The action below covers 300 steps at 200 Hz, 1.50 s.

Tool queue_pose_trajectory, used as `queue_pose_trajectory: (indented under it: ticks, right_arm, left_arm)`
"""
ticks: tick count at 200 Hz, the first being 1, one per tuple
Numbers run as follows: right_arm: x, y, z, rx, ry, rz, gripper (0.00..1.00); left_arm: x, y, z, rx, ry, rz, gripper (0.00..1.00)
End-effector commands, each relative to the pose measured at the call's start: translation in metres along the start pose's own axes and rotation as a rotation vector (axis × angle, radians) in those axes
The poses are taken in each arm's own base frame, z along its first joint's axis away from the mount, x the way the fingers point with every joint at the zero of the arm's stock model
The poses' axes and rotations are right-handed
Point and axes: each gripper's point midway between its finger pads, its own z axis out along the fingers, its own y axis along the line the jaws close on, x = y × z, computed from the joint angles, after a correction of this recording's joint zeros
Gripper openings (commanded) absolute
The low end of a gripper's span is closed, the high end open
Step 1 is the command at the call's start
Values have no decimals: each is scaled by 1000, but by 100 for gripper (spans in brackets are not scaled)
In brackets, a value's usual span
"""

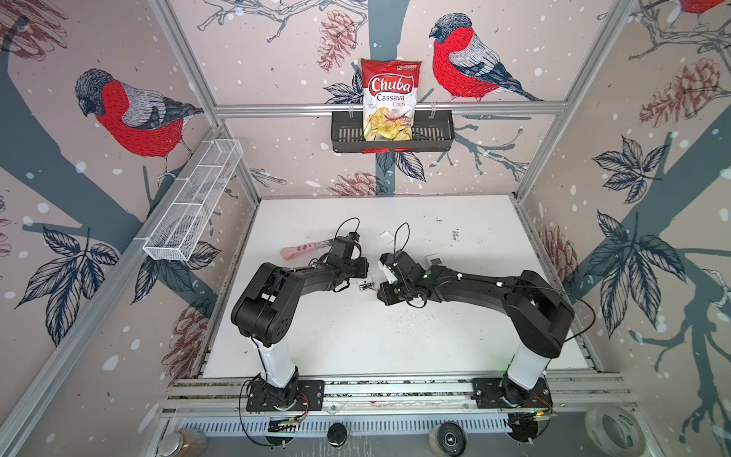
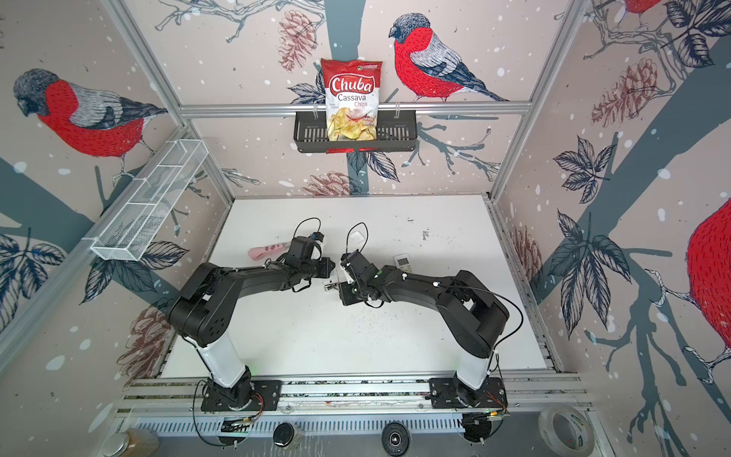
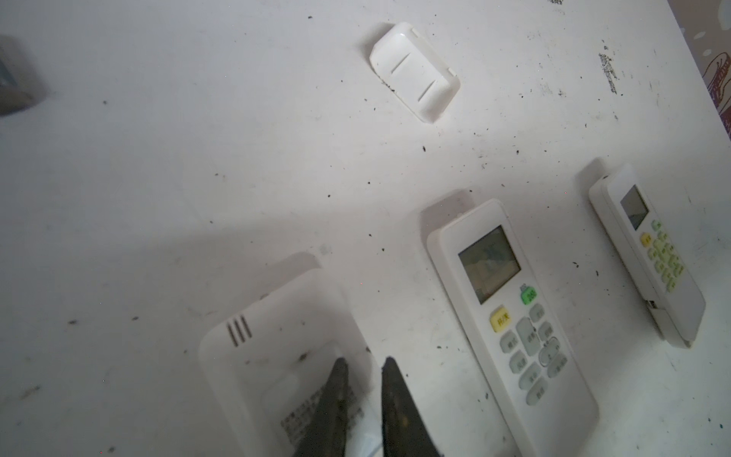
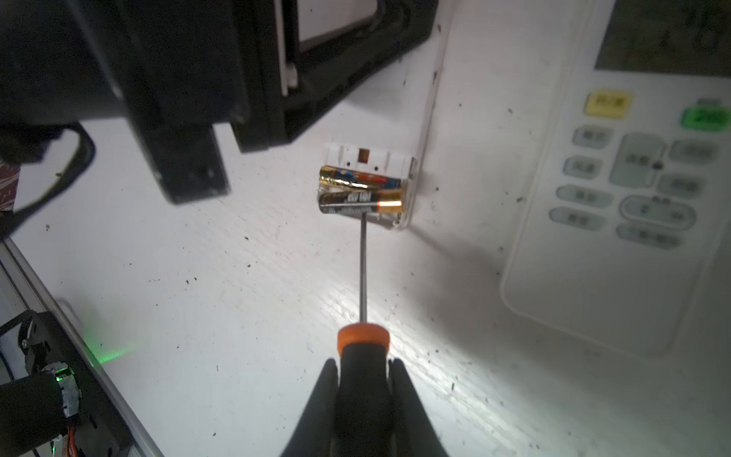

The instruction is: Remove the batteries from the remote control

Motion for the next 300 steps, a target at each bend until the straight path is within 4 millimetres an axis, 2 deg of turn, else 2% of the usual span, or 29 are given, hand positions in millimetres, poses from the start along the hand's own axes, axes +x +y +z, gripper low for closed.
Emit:
queue_pose_trajectory:
  ticks: [1, 61, 126, 167, 235, 300]
  right_arm:
    - [7, -10, 1, 51, 30, 1, 0]
    - [2, -12, 0, 35, -10, 21, 0]
    - [-18, -20, -15, 45, -95, 50, 0]
    - [-18, -24, -14, 36, -92, 58, 0]
    - [-20, -6, -6, -97, -104, 50, 0]
    - [-30, 10, -10, -176, -134, 35, 0]
  left_arm:
    - [54, 22, -3, -87, 201, -48, 19]
    - [52, 21, -3, -84, 197, -47, 19]
    - [53, 21, -2, -79, 199, -52, 19]
    - [53, 21, -3, -82, 196, -51, 19]
    - [53, 21, -2, -78, 198, -55, 19]
    - [55, 21, -2, -79, 200, -54, 19]
